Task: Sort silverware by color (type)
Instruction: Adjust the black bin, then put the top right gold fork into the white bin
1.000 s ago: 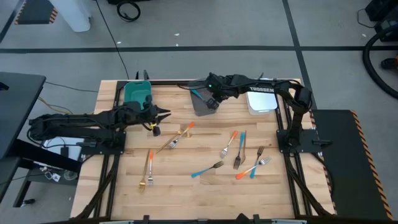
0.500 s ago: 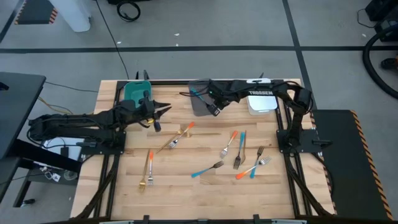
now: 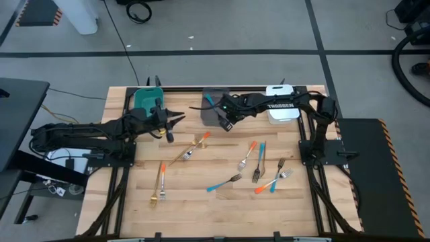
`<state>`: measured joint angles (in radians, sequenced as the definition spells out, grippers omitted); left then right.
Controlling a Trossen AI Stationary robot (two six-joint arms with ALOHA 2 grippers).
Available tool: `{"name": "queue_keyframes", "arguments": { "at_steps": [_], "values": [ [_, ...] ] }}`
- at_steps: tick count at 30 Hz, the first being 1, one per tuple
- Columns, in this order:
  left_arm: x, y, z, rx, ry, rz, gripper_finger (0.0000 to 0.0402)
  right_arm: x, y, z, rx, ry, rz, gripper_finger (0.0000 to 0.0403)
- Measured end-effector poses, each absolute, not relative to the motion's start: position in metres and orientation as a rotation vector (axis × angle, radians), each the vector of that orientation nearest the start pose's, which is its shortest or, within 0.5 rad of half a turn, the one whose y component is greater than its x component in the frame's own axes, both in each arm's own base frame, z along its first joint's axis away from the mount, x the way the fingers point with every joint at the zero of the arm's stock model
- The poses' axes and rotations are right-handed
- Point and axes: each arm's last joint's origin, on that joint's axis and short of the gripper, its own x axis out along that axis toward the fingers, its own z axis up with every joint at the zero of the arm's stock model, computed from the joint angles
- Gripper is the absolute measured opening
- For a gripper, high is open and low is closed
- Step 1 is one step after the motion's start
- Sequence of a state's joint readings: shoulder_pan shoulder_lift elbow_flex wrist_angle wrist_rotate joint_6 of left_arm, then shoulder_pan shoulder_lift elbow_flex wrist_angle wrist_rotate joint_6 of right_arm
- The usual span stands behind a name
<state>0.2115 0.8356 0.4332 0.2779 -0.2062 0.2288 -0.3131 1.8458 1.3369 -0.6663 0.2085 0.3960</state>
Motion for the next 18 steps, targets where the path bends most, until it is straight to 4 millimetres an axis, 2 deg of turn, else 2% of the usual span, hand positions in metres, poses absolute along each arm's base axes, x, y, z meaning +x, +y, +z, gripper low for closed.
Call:
{"name": "queue_keyframes", "arguments": {
  "at_steps": [4,7,13,18],
  "values": [
    [0.182,0.045,0.247,0.217,0.167,0.402,0.0068,0.347,-0.118,0.204,0.331,1.136,-0.679,0.0077],
    [0.182,0.044,0.245,0.208,0.19,0.392,0.0068,0.34,-0.113,0.214,0.318,1.164,-0.649,0.0077],
    [0.182,0.039,0.238,0.194,0.258,0.357,0.0068,0.341,-0.078,0.217,0.211,1.259,-0.449,0.0077],
    [0.182,0.037,0.237,0.15,0.253,0.357,0.0068,0.353,-0.052,0.215,0.138,1.223,-0.266,0.0077]
  ]
}}
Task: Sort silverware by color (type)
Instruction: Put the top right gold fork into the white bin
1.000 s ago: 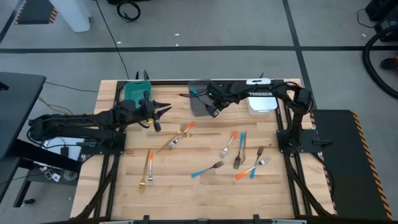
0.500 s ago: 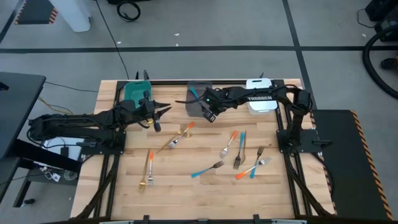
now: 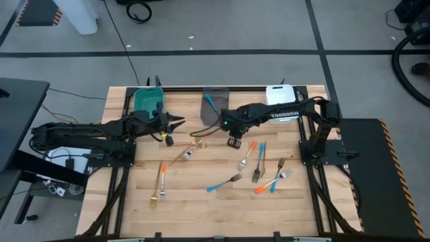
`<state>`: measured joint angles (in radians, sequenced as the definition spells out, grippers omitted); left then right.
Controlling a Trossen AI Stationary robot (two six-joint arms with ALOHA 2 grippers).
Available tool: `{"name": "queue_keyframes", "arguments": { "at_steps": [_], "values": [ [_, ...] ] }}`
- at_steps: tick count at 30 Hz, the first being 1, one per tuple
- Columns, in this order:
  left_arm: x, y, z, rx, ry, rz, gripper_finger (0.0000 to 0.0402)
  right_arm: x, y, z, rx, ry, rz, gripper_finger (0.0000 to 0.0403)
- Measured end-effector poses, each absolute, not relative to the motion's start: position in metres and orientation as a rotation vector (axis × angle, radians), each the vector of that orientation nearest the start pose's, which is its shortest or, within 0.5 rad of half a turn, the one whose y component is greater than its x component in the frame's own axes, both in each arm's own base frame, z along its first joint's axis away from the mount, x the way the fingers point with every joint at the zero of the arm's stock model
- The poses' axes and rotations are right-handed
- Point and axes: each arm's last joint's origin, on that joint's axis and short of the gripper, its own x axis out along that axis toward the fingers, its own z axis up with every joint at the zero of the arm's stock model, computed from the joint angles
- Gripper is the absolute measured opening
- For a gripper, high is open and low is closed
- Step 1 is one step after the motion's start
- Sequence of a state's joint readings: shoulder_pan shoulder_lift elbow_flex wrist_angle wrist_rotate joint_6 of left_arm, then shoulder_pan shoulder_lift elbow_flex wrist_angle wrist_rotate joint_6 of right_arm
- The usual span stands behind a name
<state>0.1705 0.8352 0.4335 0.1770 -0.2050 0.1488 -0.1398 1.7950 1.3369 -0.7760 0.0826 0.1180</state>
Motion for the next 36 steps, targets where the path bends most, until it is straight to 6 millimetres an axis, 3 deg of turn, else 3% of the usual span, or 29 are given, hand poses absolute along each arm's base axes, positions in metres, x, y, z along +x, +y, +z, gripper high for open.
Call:
{"name": "queue_keyframes", "arguments": {
  "at_steps": [10,24,30,36],
  "values": [
    [0.18,0.031,0.225,-0.072,0.343,0.328,0.0068,0.375,-0.032,0.221,0.068,0.993,-0.13,0.0077],
    [0.179,0.024,0.221,-0.133,0.379,0.315,0.0068,0.374,-0.03,0.183,0.023,0.794,-0.106,0.0077],
    [0.179,0.026,0.223,-0.133,0.36,0.341,0.0068,0.379,-0.031,0.181,0.024,0.725,-0.109,0.0077],
    [0.18,0.027,0.225,-0.125,0.337,0.367,0.0068,0.392,-0.032,0.161,0.024,0.78,-0.103,0.0077]
  ]
}}
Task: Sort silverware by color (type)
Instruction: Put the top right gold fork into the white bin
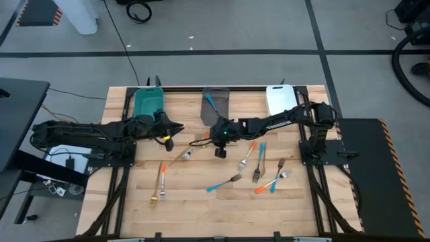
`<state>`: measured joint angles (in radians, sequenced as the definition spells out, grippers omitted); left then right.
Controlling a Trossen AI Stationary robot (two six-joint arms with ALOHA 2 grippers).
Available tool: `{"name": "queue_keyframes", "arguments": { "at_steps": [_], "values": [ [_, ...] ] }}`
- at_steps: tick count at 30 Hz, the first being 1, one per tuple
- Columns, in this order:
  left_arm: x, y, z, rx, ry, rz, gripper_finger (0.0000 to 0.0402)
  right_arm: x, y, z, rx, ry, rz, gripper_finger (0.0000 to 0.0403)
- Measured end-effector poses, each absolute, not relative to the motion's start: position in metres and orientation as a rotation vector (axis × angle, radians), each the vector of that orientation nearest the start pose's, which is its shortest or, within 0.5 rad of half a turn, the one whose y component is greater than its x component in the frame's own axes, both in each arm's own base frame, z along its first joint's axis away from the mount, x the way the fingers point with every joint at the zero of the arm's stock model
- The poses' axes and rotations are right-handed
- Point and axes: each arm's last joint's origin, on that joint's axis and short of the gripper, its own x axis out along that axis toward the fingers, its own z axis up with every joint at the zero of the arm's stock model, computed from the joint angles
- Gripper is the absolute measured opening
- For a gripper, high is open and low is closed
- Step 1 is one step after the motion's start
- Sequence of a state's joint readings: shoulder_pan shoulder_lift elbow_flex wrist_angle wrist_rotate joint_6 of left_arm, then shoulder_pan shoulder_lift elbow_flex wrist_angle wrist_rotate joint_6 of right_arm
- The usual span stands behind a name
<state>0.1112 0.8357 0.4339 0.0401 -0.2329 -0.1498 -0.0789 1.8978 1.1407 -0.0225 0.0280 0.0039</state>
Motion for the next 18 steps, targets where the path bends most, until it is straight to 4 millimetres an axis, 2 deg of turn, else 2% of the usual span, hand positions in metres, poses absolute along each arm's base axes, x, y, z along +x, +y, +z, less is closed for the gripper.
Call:
{"name": "queue_keyframes", "arguments": {
  "at_steps": [12,18],
  "values": [
    [0.179,0.027,0.222,-0.137,0.36,0.376,0.0072,0.401,-0.032,0.128,0.007,0.838,-0.069,0.0077],
    [0.177,0.028,0.219,-0.131,0.4,0.401,0.0118,0.404,-0.032,0.116,-0.012,0.854,-0.062,0.009]
  ]
}}
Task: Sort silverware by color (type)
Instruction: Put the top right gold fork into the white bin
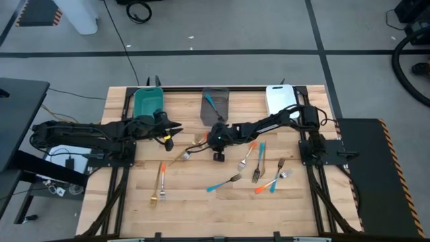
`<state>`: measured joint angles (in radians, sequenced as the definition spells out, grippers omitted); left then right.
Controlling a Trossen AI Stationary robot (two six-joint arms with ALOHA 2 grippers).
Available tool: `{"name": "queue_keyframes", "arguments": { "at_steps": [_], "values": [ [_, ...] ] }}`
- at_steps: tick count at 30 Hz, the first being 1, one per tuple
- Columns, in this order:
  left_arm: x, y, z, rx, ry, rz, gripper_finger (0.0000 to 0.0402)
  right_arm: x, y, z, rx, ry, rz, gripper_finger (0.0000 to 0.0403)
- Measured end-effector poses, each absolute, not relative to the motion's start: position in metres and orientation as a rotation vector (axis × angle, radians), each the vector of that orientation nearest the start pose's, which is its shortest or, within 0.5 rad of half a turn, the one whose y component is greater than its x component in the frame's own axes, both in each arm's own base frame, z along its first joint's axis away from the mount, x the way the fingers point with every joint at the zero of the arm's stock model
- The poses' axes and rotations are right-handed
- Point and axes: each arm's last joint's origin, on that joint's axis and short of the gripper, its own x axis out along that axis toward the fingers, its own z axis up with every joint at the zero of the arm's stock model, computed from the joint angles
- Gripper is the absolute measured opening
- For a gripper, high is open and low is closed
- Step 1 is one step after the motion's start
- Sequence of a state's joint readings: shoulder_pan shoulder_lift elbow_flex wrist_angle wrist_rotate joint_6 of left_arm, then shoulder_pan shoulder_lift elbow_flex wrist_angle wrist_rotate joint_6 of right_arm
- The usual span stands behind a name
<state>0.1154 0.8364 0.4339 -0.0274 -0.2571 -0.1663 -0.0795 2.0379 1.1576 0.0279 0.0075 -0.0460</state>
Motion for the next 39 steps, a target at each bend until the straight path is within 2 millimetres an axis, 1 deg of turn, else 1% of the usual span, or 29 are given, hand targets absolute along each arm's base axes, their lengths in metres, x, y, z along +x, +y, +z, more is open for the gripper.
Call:
{"name": "queue_keyframes", "arguments": {
  "at_steps": [3,6,9,13,14,16,19,21,24,32,36,39],
  "values": [
    [0.177,0.028,0.218,-0.112,0.413,0.399,0.0139,0.405,-0.032,0.111,-0.011,0.856,-0.062,0.0096],
    [0.177,0.028,0.218,-0.103,0.41,0.398,0.0145,0.405,-0.033,0.111,-0.013,0.859,-0.065,0.009],
    [0.178,0.028,0.221,-0.064,0.39,0.39,0.0144,0.404,-0.033,0.112,-0.016,0.86,-0.073,0.0066],
    [0.181,0.031,0.23,-0.015,0.298,0.389,0.0143,0.404,-0.037,0.113,-0.012,0.863,-0.079,0.002],
    [0.181,0.032,0.232,0.013,0.278,0.392,0.0143,0.403,-0.038,0.113,-0.004,0.865,-0.078,0.0015],
    [0.182,0.035,0.237,0.089,0.248,0.4,0.0143,0.402,-0.041,0.113,0.018,0.871,-0.09,0.0014],
    [0.182,0.041,0.244,0.177,0.195,0.423,0.0142,0.396,-0.045,0.12,0.046,0.908,-0.117,0.0023],
    [0.182,0.044,0.248,0.195,0.159,0.445,0.0142,0.39,-0.046,0.128,0.05,0.937,-0.131,0.0024],
    [0.182,0.047,0.253,0.192,0.11,0.466,0.0142,0.384,-0.048,0.15,0.048,0.912,-0.151,0.0018],
    [0.181,0.047,0.25,0.193,0.144,0.463,0.0142,0.366,-0.052,0.213,0.073,0.767,-0.159,0.002],
    [0.181,0.047,0.249,0.193,0.147,0.462,0.0142,0.355,-0.06,0.236,0.053,0.719,-0.257,0.0021],
    [0.181,0.047,0.249,0.183,0.152,0.462,0.0142,0.342,-0.069,0.244,0.03,0.708,-0.383,0.0021]
  ]
}}
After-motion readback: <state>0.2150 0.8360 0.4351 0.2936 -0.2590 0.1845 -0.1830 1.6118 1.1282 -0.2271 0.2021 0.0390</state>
